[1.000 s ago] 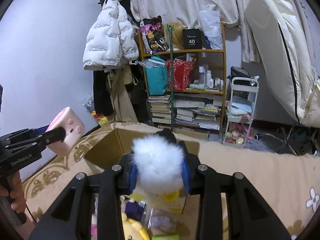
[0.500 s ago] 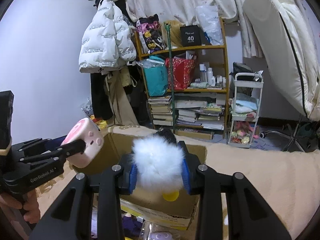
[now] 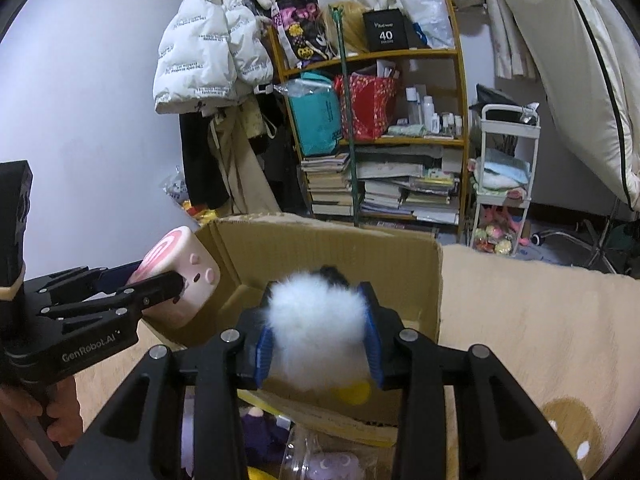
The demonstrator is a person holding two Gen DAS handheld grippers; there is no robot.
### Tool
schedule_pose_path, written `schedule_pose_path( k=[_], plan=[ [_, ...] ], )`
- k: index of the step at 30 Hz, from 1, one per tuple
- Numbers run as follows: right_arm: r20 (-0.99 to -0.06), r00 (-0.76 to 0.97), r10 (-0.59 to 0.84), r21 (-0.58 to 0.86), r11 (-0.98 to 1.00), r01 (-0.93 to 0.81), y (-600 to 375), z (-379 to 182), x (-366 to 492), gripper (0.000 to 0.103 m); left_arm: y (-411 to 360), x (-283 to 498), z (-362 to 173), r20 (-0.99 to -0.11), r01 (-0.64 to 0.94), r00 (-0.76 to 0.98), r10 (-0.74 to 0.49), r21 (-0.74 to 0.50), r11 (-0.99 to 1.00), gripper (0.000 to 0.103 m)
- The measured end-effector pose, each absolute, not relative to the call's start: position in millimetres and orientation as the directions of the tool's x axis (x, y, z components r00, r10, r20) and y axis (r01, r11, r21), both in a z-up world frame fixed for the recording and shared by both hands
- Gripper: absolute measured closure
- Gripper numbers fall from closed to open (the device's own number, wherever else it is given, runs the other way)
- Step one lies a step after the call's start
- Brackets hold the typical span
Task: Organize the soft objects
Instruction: 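Lift the white pompom with the right tool while the left tool lifts the pink-swirl cushion into the box, then open both tools to drop the cushion and pompom into the box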
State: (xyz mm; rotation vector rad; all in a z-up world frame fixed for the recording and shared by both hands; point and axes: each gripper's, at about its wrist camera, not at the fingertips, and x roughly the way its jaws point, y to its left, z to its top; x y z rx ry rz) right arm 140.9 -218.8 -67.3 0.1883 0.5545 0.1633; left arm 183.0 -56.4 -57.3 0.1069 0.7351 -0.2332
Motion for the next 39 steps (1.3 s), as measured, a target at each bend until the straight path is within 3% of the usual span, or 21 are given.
schedule_pose_path(
  k=[2, 4, 6, 8, 11, 13, 16, 39],
  plan=[
    [-0.508, 0.836, 0.205, 0.225, 0.969, -0.101, -220.0, -67.7, 139.5, 0.057, -57.1, 182.5, -58.7, -0.684, 0.244, 0.71, -0.165, 0.019, 0.97, 0.051],
    [-0.506, 0.839, 0.2, 0.224, 0.97, -0.096, -221.0, -67.4, 136.7, 0.047, -55.8, 178.9, -56.9, -0.676, 0.236, 0.721, -0.155, 0.028, 0.971, 0.047],
    [-0.5, 0.845, 0.191, 0.221, 0.971, -0.089, -222.7, -65.7, 133.5, 0.046, -55.8, 173.6, -53.7, -0.668, 0.239, 0.729, -0.147, 0.047, 0.97, 0.04],
    [-0.504, 0.842, 0.189, 0.217, 0.972, -0.088, -222.6, -65.2, 129.5, 0.042, -55.0, 169.9, -50.8, -0.664, 0.232, 0.736, -0.132, 0.064, 0.971, 0.024],
    [-0.505, 0.843, 0.186, 0.223, 0.971, -0.081, -224.6, -63.1, 123.4, 0.026, -49.9, 163.5, -46.6, -0.658, 0.213, 0.743, -0.12, 0.062, 0.975, 0.014],
    [-0.496, 0.848, 0.189, 0.237, 0.968, -0.078, -226.8, -60.1, 117.0, 0.013, -43.9, 159.2, -44.2, -0.662, 0.199, 0.74, -0.119, 0.047, 0.979, 0.009],
    [-0.48, 0.856, 0.19, 0.251, 0.965, -0.073, -230.4, -54.5, 105.9, 0.001, -35.3, 148.6, -39.7, -0.659, 0.183, 0.743, -0.115, 0.035, 0.983, 0.008],
    [-0.497, 0.85, 0.173, 0.254, 0.966, -0.048, -236.4, -33.5, 22.4, 0.0, 3.0, 47.1, -28.6, -0.718, 0.145, 0.688, -0.106, -0.007, 0.989, 0.007]
  ],
)
